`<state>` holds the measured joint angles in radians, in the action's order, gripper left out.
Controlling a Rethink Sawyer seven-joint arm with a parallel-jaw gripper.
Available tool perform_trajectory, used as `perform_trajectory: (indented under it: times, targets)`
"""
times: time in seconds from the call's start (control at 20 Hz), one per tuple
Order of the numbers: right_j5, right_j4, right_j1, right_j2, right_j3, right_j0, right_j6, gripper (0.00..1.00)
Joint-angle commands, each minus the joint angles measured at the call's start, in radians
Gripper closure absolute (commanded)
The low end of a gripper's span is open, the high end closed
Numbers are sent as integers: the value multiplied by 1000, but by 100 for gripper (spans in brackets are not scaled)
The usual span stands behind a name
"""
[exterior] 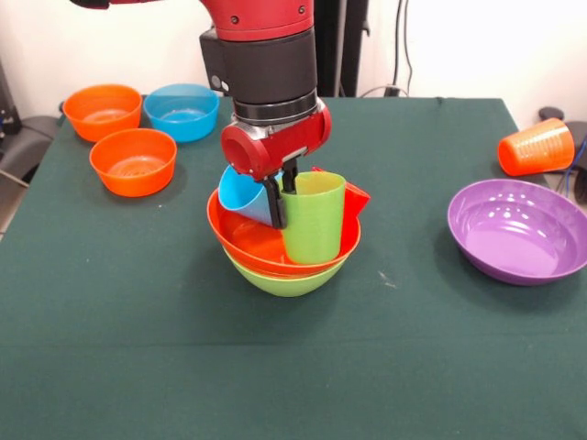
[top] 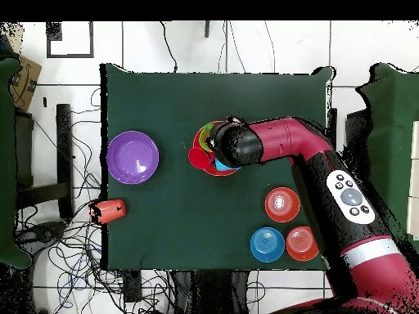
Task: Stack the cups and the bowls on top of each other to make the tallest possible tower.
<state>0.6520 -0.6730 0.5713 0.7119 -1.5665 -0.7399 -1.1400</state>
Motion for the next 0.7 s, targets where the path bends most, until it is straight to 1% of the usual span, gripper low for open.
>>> perform_trajectory:
  times: [0.05,0.4,0.7]
  targets:
    - [148,-27,-11,14,46,19,207,100]
    - [152,-25,-9,28,35,6,236,100]
    - [171,-30,-12,25,34,7,254,100]
